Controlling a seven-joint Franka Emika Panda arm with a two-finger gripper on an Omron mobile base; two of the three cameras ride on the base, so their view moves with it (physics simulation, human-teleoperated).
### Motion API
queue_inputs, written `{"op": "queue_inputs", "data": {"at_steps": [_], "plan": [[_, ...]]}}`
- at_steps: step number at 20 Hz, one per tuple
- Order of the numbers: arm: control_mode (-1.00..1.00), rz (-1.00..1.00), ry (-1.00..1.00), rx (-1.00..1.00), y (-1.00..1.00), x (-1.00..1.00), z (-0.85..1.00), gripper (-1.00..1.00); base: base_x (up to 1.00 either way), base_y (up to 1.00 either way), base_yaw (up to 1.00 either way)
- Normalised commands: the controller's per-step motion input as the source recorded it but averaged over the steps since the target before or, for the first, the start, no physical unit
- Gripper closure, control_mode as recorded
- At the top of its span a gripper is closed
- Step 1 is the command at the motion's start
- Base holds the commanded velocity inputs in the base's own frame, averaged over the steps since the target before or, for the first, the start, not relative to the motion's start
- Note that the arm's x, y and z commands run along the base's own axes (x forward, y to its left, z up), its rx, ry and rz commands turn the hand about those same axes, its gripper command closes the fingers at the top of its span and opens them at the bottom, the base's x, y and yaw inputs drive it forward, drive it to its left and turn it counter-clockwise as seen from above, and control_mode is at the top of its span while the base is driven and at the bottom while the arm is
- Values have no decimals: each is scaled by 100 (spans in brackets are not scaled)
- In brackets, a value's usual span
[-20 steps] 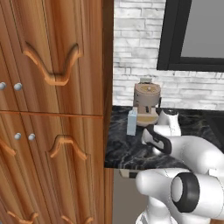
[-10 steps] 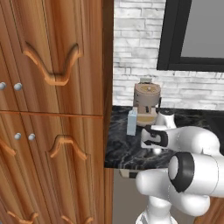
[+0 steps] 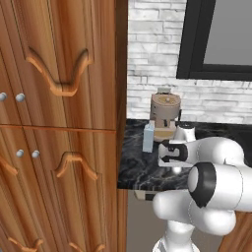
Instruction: Gather the eggs and milk located in the vicinity of the sink area and place them right next to the bowl.
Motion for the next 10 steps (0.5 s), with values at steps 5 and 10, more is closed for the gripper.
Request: {"op": "queue_inputs", "data": {"at_steps": [5, 10], "plan": [[-100, 0, 0, 0, 0, 0, 0, 100, 0, 0, 0], [-100, 0, 0, 0, -3, -14, 56, 100, 0, 0, 0]]}}
